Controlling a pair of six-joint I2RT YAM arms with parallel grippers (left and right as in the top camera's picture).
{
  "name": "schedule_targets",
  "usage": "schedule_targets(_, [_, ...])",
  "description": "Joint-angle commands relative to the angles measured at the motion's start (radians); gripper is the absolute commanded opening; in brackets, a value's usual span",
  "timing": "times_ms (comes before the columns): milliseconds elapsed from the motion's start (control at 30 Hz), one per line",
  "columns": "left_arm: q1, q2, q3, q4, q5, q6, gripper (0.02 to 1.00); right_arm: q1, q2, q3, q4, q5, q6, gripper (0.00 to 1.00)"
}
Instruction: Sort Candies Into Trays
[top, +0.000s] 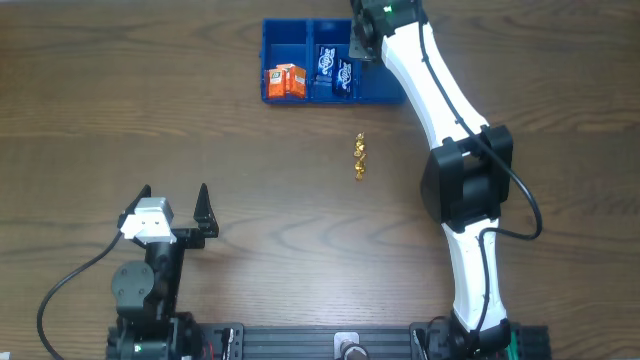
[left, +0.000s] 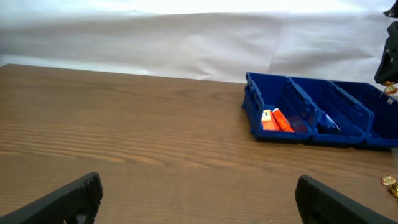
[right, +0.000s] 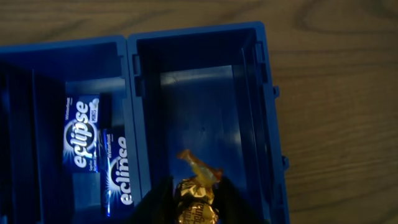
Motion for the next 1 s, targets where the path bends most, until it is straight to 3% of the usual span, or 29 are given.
schedule_targets(33, [0.006,-0.005,-0.018,-0.037,0.021,-0.011,0.998,-0.008,0.0,0.002,0.004,0.01,-0.007,0.998])
schedule_targets(333, [0.006,-0.005,-0.018,-0.037,0.021,-0.011,0.998,-0.008,-0.038,0.039,-0.076,-0.004,-0.007,0.998])
schedule_targets(633, [0.006,-0.005,-0.018,-0.037,0.021,-0.011,0.998,0.06,-0.19,0.04,-0.386,-0.145,0.001,0.998])
schedule_targets(767, [0.006,-0.005,-0.018,-0.037,0.021,-0.011,0.998,0.108,-0.187,-0.003,-0.515,-0.182,0.078,0.998])
schedule_targets(1000, [0.006,-0.005,-0.018,-0.037,0.021,-0.011,0.998,0.172,-0.187,-0.261,-0.423,-0.183,0.11,1.0])
